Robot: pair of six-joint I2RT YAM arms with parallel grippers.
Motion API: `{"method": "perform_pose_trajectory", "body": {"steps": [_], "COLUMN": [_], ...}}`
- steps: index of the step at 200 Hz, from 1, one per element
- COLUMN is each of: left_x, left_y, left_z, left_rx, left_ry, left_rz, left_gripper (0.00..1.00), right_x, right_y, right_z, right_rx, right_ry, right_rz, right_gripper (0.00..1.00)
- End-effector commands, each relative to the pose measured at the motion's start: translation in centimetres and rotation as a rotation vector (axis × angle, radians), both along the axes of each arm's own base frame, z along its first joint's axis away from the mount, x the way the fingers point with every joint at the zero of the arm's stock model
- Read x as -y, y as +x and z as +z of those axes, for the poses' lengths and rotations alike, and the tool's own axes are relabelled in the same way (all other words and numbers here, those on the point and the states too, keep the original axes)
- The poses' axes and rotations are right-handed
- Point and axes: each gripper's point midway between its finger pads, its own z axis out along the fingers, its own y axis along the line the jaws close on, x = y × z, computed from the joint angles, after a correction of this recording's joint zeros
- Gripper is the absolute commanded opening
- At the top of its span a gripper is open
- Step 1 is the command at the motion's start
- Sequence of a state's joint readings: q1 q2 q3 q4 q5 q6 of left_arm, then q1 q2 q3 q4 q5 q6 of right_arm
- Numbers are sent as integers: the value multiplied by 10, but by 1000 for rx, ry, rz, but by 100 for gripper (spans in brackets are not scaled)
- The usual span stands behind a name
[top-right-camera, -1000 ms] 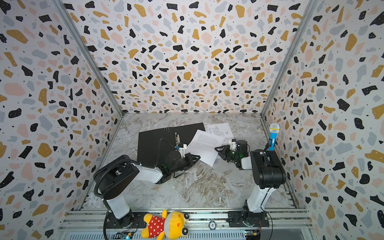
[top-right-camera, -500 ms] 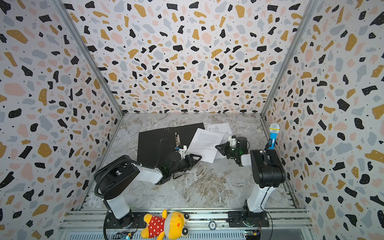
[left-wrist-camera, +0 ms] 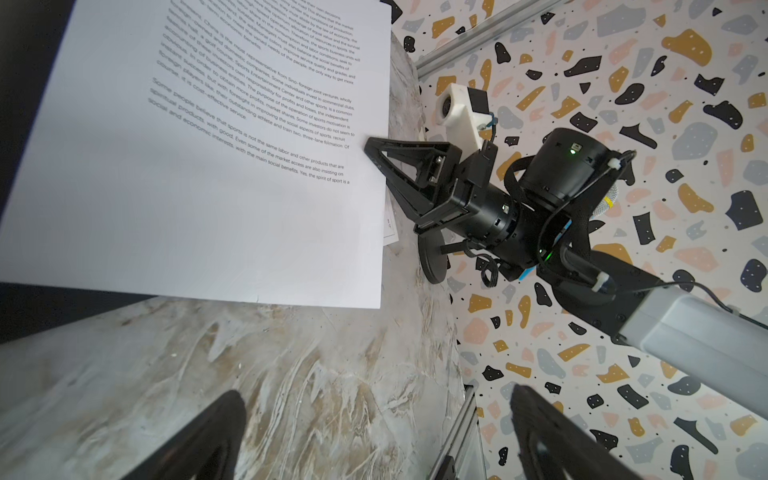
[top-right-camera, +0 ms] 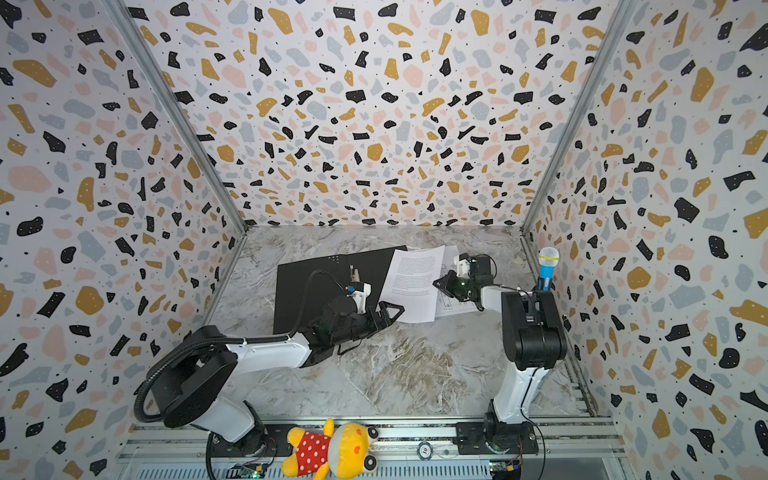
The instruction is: Put the files into the folder
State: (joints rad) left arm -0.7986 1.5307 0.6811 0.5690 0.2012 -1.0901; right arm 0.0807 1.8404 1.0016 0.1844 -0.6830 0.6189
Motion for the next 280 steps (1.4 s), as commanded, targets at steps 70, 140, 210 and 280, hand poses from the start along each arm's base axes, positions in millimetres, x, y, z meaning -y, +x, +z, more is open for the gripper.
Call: {"method": "perform_pose_trajectory", "body": {"steps": [70, 140, 210, 280], "left_x": [-123, -167, -164, -163], "left_y": [42, 66, 73, 71], "left_z": [-5, -39, -59, -74], "left_rx": [83, 44, 32, 7], "left_ry": [223, 331, 360, 354], "left_rz": [210, 282, 258, 253], "left_gripper": [100, 100, 100, 100], "right_x": [-51, -67, -76, -81], "right_y": [27, 45, 48, 36], "right_z": [8, 7, 32, 62], "right_rx": [145, 112, 139, 199], "right_ry": [-94, -3, 168, 250], "right_rz": [292, 332, 351, 414], "right_gripper": [4, 2, 0, 0]}}
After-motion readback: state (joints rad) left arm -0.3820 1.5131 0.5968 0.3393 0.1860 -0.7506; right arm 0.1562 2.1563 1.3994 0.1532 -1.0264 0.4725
